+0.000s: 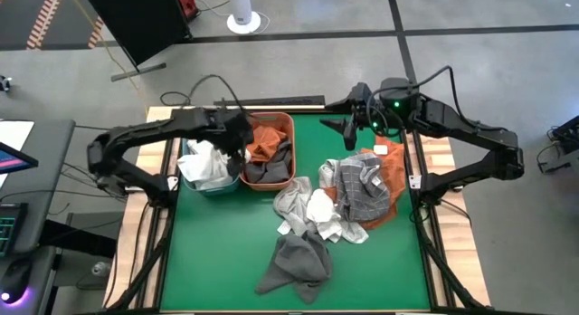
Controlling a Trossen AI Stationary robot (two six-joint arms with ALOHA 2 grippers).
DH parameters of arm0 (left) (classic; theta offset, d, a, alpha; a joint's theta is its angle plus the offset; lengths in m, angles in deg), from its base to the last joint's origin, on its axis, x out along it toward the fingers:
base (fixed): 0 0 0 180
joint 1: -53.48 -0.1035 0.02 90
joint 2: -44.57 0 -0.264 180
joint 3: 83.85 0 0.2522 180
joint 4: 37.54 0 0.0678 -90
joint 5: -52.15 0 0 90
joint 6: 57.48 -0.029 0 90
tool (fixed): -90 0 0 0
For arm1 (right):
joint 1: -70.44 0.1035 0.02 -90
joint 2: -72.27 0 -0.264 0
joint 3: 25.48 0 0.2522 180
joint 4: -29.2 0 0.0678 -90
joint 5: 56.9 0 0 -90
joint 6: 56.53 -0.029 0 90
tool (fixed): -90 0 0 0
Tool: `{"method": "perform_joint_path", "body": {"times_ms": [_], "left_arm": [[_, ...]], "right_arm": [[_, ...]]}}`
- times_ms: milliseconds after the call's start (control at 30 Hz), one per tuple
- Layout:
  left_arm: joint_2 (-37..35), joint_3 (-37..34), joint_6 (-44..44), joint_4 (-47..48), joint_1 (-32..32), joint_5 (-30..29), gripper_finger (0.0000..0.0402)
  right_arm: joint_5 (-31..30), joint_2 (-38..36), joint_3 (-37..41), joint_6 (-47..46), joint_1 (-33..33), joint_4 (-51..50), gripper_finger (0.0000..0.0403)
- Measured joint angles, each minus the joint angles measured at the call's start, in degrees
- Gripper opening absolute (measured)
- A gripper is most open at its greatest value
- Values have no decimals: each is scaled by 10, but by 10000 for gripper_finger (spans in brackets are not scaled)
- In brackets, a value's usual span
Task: Sort towels by color in basket
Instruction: Put the white towel into the blue bin
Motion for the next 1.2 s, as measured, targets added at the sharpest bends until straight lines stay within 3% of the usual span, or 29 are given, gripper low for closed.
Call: {"method": "perform_joint_path", "body": {"times_ms": [167,267,333,433,500,700,900,1067,1200], "left_arm": [[45,0,-46,45,1,-13,218],[64,-1,-52,58,3,-50,192],[67,-1,-54,60,5,-64,149],[70,-1,-47,69,6,-77,52],[67,-1,-25,70,6,-80,16],[18,25,31,94,-1,-103,3],[-12,62,80,273,-33,-107,2],[-13,41,104,296,-52,-40,1],[9,22,165,301,-59,-20,1]], "right_arm": [[0,0,0,0,0,0,246],[0,0,0,0,0,0,246],[0,0,0,0,0,0,246],[0,0,0,2,0,0,246],[0,0,0,2,0,0,246],[0,0,0,3,-1,0,246],[0,0,0,5,-1,0,246],[0,0,0,15,-1,1,246],[0,0,0,12,-1,2,246]]}}
